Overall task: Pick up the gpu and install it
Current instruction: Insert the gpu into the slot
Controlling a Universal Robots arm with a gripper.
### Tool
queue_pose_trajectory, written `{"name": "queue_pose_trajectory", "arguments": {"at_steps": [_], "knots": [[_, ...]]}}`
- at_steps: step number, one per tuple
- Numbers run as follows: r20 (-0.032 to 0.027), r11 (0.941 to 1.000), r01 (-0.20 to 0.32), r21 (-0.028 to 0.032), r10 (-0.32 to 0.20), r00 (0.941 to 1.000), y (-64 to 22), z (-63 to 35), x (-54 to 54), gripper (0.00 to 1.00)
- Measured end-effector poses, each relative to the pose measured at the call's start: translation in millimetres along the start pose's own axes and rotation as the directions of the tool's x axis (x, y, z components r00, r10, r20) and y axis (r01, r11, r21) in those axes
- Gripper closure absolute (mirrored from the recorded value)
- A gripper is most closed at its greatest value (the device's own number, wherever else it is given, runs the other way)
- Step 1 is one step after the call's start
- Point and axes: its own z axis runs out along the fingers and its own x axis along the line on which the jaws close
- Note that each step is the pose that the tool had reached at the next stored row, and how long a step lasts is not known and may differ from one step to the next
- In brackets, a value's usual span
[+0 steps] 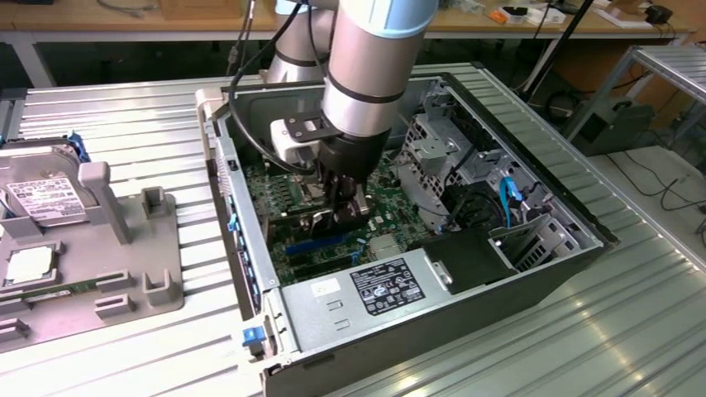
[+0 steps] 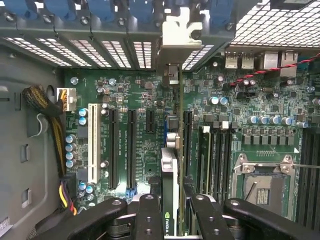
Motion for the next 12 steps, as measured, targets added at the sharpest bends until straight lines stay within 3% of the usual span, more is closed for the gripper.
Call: {"name": "queue_pose_trajectory", "arguments": {"at_steps": [12], "knots": [[-0.0015,1.0000,0.000,-0.0003,0.000,1.0000,6.7,4.7,0.4,0.73]]}}
